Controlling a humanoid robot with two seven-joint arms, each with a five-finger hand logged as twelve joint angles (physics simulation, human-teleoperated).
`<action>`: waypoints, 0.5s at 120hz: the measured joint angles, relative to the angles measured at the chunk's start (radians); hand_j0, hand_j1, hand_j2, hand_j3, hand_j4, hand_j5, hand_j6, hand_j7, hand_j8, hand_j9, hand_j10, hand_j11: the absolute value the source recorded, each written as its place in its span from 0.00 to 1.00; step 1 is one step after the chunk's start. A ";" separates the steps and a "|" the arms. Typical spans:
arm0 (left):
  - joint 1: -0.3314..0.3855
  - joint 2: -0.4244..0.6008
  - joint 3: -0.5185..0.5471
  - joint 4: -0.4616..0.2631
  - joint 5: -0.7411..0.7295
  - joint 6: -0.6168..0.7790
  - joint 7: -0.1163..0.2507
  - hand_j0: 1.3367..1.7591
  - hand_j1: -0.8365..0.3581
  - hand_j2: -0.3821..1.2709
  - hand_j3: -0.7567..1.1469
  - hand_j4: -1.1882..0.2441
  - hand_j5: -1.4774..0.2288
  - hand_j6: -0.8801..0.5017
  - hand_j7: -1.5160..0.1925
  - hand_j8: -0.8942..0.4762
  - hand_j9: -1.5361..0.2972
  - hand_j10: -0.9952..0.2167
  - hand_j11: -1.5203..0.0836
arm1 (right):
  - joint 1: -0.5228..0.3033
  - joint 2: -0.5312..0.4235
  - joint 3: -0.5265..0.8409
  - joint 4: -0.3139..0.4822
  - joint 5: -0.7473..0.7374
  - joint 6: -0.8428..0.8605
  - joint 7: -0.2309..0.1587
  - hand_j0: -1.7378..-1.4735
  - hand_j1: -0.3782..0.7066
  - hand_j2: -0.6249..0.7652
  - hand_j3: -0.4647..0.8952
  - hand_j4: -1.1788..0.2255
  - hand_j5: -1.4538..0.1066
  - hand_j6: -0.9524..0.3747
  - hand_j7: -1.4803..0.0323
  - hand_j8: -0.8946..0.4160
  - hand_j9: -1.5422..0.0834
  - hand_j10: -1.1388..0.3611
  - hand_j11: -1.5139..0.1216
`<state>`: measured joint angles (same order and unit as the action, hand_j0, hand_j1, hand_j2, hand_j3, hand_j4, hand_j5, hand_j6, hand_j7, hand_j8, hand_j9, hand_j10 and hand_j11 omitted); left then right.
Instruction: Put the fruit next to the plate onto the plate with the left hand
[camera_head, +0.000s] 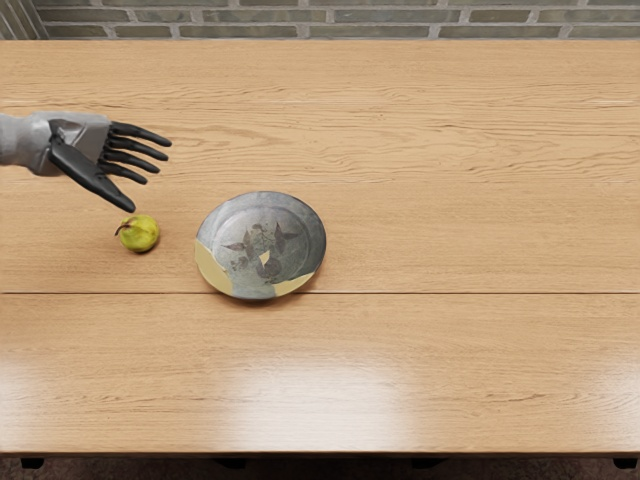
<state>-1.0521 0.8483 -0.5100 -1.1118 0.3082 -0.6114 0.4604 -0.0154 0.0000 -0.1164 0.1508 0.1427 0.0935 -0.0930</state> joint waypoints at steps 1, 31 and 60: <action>-0.001 0.000 0.000 0.000 0.001 0.000 0.000 0.76 0.75 0.26 0.40 0.66 0.68 0.46 0.70 0.47 0.66 0.62 0.75 | 0.000 0.000 0.000 0.000 0.000 0.000 0.000 0.30 0.07 0.44 0.34 0.81 0.90 0.69 0.95 0.66 0.92 0.74 0.90; 0.004 -0.017 0.001 0.000 0.077 0.000 -0.001 0.76 0.75 0.26 0.40 0.66 0.68 0.46 0.70 0.47 0.66 0.62 0.75 | -0.009 0.000 0.000 -0.002 0.000 -0.004 0.000 0.30 0.07 0.44 0.34 0.81 0.90 0.69 0.95 0.66 0.92 0.74 0.90; -0.031 0.035 0.096 -0.028 0.154 0.054 -0.076 0.76 0.75 0.26 0.40 0.66 0.68 0.46 0.70 0.47 0.66 0.62 0.75 | -0.012 0.000 0.000 -0.002 0.001 -0.005 0.000 0.30 0.07 0.44 0.34 0.81 0.90 0.69 0.95 0.66 0.92 0.74 0.90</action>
<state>-1.0827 0.8832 -0.4139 -1.1399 0.4625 -0.5572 0.3847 -0.0273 0.0000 -0.1165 0.1488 0.1432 0.0890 -0.0935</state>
